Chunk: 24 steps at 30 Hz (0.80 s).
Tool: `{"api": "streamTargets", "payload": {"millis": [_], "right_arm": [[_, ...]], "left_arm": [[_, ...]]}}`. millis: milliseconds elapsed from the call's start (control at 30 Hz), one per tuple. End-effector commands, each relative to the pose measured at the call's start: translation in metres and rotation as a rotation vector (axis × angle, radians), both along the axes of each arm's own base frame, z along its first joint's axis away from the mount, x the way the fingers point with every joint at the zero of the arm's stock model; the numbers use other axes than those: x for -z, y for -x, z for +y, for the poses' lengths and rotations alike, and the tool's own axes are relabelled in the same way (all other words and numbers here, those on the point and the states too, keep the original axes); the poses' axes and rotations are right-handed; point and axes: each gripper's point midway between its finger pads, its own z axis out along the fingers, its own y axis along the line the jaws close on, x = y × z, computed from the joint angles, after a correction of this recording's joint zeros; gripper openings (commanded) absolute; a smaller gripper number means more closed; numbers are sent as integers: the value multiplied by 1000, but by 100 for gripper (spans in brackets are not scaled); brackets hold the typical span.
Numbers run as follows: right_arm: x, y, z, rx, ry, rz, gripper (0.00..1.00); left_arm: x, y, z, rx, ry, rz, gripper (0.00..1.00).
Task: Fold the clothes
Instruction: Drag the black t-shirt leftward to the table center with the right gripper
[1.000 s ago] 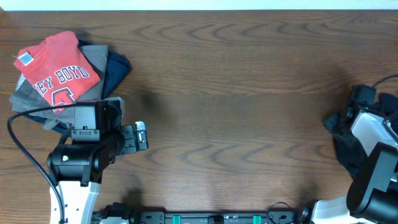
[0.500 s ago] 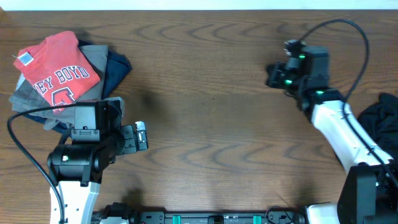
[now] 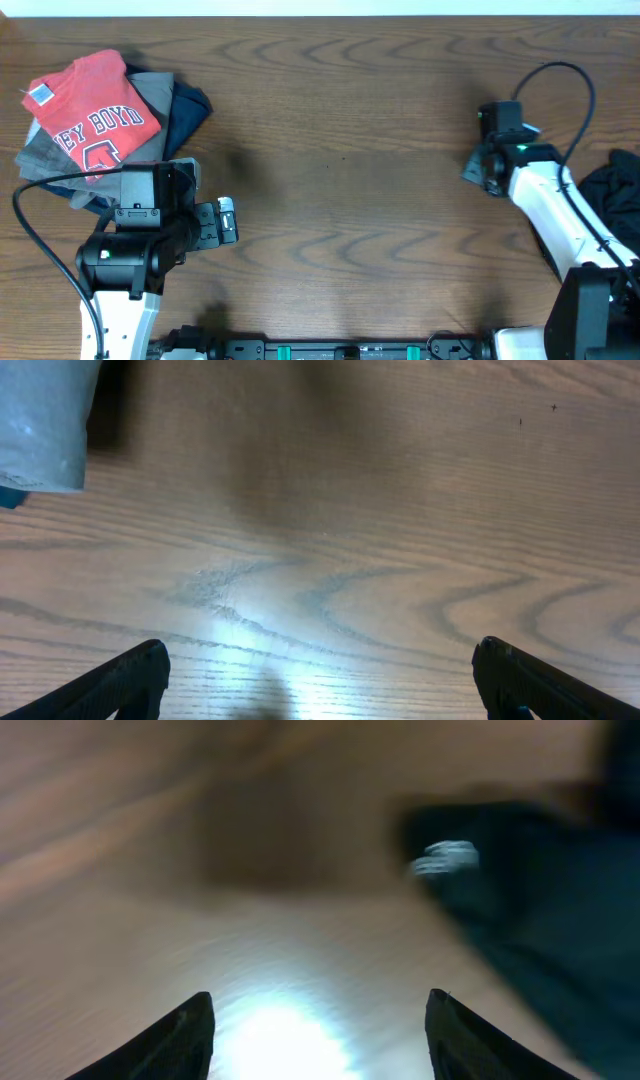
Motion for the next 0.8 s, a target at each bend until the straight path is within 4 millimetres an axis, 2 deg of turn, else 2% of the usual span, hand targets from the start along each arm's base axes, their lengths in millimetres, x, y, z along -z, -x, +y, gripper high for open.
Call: {"api": "streamTargets", "payload": {"millis": [0, 233, 400, 600, 767], "right_arm": [[-13, 14, -50, 82, 176, 34, 66], [17, 49, -80, 147, 172, 143, 60], [36, 54, -93, 202, 161, 102, 60], [53, 50, -86, 177, 79, 59, 61], [68, 59, -85, 176, 77, 66, 61]], "left_arm": [[-7, -2, 1, -9, 2, -14, 98], [-7, -2, 1, -10, 2, -14, 98], [-7, -2, 1, -10, 2, -14, 98], [-6, -2, 1, -10, 2, -14, 98], [-6, -2, 1, -10, 2, -14, 98]]}}
